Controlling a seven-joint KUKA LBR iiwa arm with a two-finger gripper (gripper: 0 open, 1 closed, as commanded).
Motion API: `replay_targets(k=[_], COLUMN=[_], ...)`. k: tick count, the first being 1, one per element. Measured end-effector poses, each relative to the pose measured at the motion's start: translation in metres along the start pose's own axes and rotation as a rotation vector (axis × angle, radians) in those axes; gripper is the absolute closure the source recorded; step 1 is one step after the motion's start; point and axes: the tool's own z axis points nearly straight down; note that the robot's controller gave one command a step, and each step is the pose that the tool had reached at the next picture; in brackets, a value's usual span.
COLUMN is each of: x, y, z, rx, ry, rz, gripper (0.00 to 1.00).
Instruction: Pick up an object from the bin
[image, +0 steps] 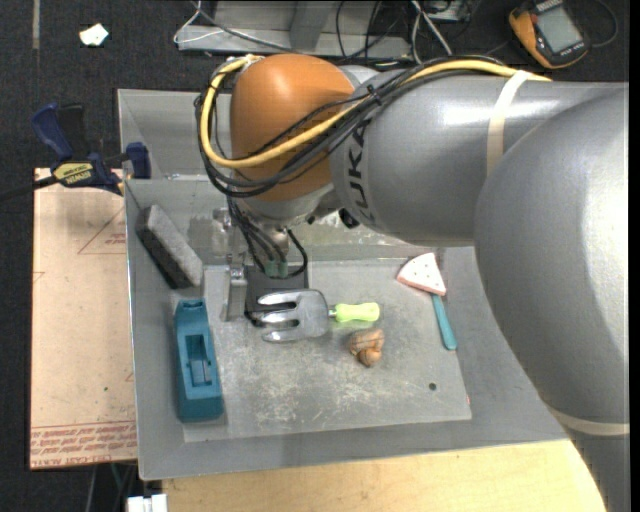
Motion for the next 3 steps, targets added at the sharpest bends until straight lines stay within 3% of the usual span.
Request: replay_targets(k=[1, 2, 3], x=[-0.002, -0.009, -0.006], y=[-0.001, -0.037, -0.067], z=[-0.005, -0.007, -0.022], rx=[-0.001, -0.005, 0.000], ry=[-0.008, -0.005, -0.009], rz=[0.003, 0.097, 0.114], gripper=[0.00, 0.00, 0.00])
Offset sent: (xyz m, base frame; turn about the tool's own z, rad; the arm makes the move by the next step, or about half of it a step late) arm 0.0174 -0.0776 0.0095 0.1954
